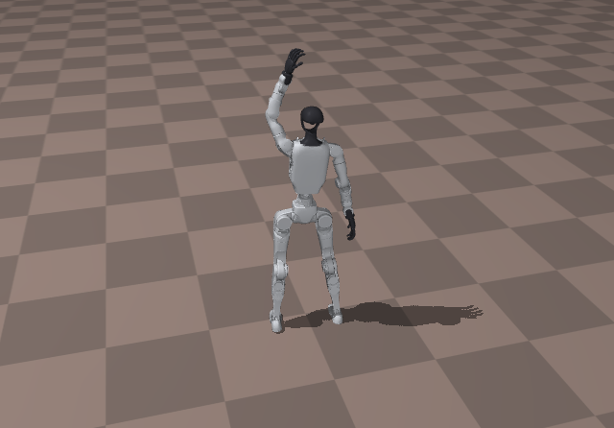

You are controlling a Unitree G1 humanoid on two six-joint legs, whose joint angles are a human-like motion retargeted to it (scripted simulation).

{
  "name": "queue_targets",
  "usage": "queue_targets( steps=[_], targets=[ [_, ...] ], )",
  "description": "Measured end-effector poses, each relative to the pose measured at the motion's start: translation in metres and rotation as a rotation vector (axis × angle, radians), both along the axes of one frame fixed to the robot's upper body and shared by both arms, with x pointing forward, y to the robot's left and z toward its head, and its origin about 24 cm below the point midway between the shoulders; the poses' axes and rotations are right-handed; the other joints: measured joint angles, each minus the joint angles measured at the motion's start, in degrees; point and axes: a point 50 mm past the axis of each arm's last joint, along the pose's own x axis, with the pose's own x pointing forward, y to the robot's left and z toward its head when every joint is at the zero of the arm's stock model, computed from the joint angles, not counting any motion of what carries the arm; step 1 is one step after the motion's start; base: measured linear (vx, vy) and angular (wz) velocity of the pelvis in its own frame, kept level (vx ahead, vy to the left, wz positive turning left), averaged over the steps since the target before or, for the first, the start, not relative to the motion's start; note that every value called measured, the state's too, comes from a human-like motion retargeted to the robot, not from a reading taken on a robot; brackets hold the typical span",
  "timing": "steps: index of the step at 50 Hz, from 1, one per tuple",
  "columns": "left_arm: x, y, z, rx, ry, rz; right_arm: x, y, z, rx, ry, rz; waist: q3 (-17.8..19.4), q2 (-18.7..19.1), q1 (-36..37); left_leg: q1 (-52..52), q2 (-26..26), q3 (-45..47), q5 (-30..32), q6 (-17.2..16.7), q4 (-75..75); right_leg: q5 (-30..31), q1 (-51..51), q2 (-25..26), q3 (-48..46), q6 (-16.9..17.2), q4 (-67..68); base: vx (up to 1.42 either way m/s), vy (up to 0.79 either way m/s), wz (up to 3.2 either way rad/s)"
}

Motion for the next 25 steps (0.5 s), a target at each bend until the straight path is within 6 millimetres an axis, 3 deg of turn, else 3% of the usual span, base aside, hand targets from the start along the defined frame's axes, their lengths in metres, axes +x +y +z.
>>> queue_targets(
  steps=[2,4,7,9,11,14,17,20,22,25],
  targets=[
    [0.047,0.01,-0.018,-0.073,0.086,-0.025,0.082,-0.014,0.004,-0.177,-0.196,0.035,-0.1,-0.3,-0.5,0.4,0.1,-0.3,0.0,0.2,0.1,-0.1,0.5,0.1,-0.2,-0.7,0.2,-0.06,-0.02,0.09],
    [0.101,0.011,-0.043,-0.092,0.236,-0.082,0.164,-0.012,0.019,-0.217,-0.399,0.074,-0.2,-1.1,-0.7,0.8,0.2,-0.5,-0.1,0.5,0.2,-0.1,1.0,0.3,-0.2,-1.0,0.3,-0.07,-0.02,0.06],
    [0.19,0.018,-0.106,-0.125,0.531,-0.096,0.277,-0.003,0.069,-0.247,-0.706,0.117,-0.5,-1.8,-0.2,1.4,0.2,-0.9,-0.3,0.8,0.6,-0.2,1.7,0.4,-0.2,-1.6,0.5,-0.06,-0.02,0.06],
    [0.245,0.029,-0.166,-0.152,0.752,-0.054,0.341,0.008,0.119,-0.253,-0.935,0.116,-0.6,-1.8,-0.1,1.6,0.3,-1.2,-0.4,0.8,0.9,-0.1,2.2,0.5,-0.3,-1.9,0.6,-0.05,-0.01,0.08],
    [0.288,0.044,-0.241,-0.187,0.977,0.011,0.394,0.026,0.182,-0.226,-1.194,0.086,-0.9,-1.7,-0.4,1.5,0.3,-1.5,-0.8,0.8,1.7,-0.3,2.4,0.5,-0.5,-2.1,1.1,0.0,0.0,0.0],
    [0.318,0.071,-0.366,-0.268,1.299,0.111,0.444,0.064,0.3,-0.117,-1.626,0.075,-0.9,-1.6,-1.3,1.6,0.3,-1.8,-0.9,0.3,1.9,0.0,2.9,0.6,-0.7,-2.3,0.9,0.0,0.0,0.0],
    [0.306,0.101,-0.494,-0.344,1.609,0.223,0.449,0.104,0.431,-0.038,-2.046,0.238,-0.6,-1.6,-2.2,1.8,0.3,-1.9,-0.9,-0.4,1.8,0.2,3.3,0.6,-0.7,-2.2,0.4,0.0,0.0,0.0],
    [0.252,0.125,-0.618,-0.498,1.924,0.34,0.415,0.129,0.554,-0.135,-2.385,0.476,-0.1,-1.8,-2.6,1.7,0.3,-1.6,-1.1,-1.0,1.7,0.4,3.3,0.6,-0.4,-1.9,0.0,0.0,0.0,0.0],
    [0.19,0.134,-0.694,-0.728,2.124,0.437,0.38,0.137,0.624,-0.268,-2.55,0.574,0.3,-2.0,-2.3,1.7,0.3,-1.1,-1.2,-1.3,1.5,0.6,2.9,0.6,0.1,-1.6,-0.2,0.03,0.01,-0.1],
    [0.061,0.133,-0.778,-1.118,2.391,0.673,0.312,0.134,0.71,-0.509,-2.743,0.62,0.6,-2.8,-1.3,1.3,0.3,0.0,-1.1,-1.7,0.9,0.9,2.0,0.5,0.9,-1.0,-0.6,0.07,0.01,-0.25]
  ],
)
